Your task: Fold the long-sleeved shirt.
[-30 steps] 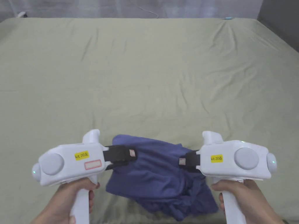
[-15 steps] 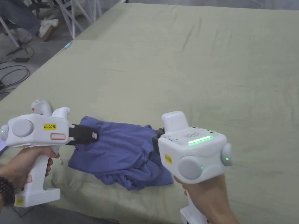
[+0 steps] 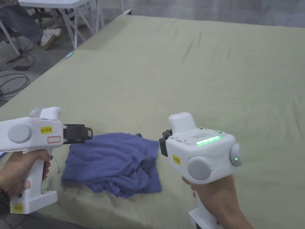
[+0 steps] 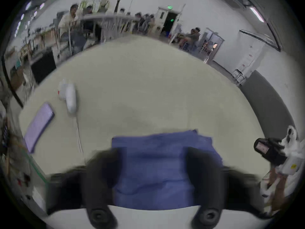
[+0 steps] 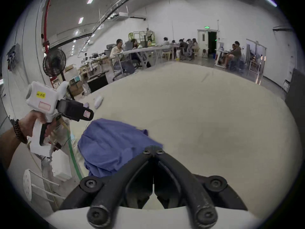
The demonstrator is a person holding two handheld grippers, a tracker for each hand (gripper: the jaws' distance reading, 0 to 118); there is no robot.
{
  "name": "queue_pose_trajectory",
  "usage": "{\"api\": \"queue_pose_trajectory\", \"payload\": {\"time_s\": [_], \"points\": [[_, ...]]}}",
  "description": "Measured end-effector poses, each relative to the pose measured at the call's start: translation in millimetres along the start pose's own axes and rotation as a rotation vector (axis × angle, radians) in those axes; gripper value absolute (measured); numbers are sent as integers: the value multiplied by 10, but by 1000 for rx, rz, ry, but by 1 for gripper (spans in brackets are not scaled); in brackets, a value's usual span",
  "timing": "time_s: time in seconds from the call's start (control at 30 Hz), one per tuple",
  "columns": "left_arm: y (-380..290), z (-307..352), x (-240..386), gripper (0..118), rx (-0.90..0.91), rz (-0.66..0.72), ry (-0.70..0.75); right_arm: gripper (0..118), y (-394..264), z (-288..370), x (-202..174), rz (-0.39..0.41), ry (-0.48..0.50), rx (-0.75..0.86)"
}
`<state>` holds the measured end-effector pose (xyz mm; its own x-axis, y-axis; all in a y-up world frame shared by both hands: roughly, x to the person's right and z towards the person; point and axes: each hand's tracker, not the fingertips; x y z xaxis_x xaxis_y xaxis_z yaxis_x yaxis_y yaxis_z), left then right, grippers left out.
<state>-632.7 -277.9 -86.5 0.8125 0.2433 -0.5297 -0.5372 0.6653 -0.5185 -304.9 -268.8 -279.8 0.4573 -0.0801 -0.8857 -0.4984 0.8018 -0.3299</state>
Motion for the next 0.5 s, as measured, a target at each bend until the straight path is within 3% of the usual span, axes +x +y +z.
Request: {"api": "queue_pose_trajectory", "payload": {"time_s": [0.07,0.17,0.37,0.43,0.5], "points": [[78,96,468,5,64,-91,-32,0,58,309,259,-11,-44,52],[153,243,1126,3,213,-164,-199,0,116,799,621,-17,-137,139],[48,613,3008,0,636,-337,-208,0,68,1830,1340,-61,-372,318],[-39,587,3491,0,702,-394,-172,0,-42,2098,1541,-77,-453,363],[-185,562,3841,0,691,-347,-164,0,-179,2367,1672,-96,-503,388]]}}
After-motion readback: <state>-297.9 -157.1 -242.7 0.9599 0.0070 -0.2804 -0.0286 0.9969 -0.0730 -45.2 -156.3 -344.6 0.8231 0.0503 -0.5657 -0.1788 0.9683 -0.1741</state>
